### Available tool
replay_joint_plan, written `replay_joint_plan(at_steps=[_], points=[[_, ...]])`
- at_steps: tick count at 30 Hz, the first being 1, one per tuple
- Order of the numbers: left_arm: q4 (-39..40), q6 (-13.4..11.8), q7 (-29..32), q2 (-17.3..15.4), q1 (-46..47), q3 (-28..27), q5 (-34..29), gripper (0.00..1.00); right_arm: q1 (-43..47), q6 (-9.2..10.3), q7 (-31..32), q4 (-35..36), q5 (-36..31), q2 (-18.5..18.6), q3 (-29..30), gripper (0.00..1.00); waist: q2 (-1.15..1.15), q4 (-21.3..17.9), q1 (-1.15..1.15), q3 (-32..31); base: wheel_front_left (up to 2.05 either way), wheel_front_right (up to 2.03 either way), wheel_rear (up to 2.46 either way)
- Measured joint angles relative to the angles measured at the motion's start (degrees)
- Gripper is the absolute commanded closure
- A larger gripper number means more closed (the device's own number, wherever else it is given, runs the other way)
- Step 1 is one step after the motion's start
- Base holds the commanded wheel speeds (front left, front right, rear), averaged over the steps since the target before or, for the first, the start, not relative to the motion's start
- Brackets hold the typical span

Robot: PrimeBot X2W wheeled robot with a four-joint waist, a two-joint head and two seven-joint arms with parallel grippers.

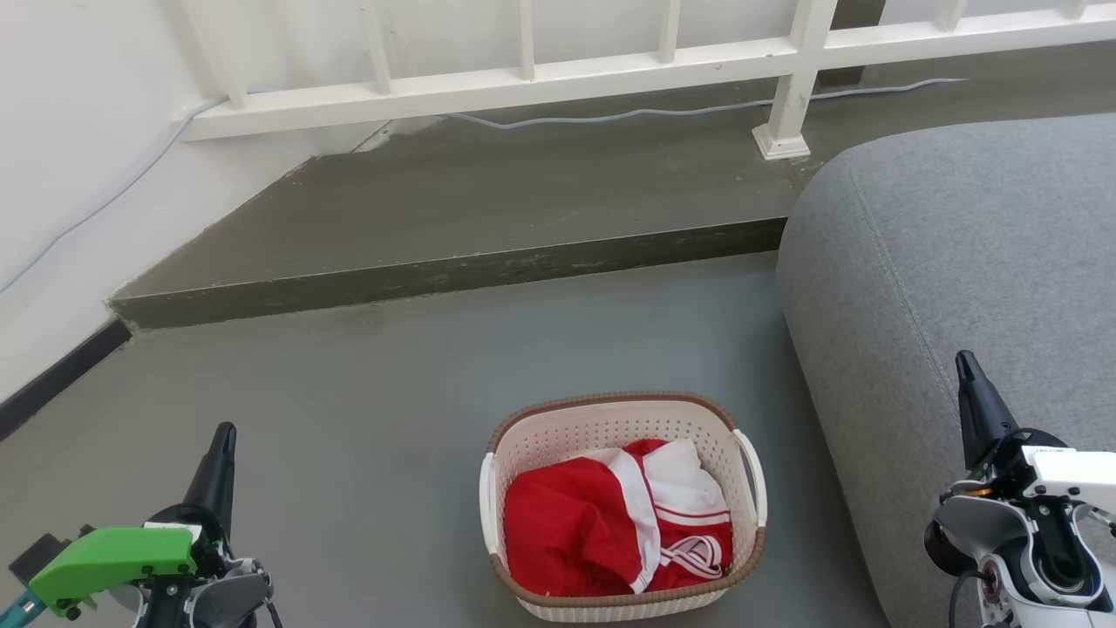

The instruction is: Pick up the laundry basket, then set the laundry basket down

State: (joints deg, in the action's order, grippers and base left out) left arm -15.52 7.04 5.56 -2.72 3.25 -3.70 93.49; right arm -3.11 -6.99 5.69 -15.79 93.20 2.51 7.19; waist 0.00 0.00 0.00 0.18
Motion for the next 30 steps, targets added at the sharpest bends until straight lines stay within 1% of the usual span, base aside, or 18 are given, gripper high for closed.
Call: replay_joint_plan(at_steps=[23,24,30], points=[[0.0,0.0,0.0,0.02,0.0,-0.02,-0.01,1.0,0.0,0.0,0.0,0.0,0.0,-0.02,0.01,1.0,0.0,0.0,0.0,0.0,0.0,0.0,0.0],[-0.03,0.0,0.0,0.02,0.0,-0.02,-0.01,0.0,0.0,0.01,0.0,-0.02,0.0,-0.02,0.01,0.0,0.0,0.0,0.0,0.0,0.0,0.0,0.0],[-2.89,-0.05,-0.03,1.34,-2.42,0.3,0.0,0.0,2.94,0.05,-0.04,-2.81,0.03,-1.56,-0.23,0.0,0.0,0.0,0.0,0.0,0.0,0.0,0.0]])
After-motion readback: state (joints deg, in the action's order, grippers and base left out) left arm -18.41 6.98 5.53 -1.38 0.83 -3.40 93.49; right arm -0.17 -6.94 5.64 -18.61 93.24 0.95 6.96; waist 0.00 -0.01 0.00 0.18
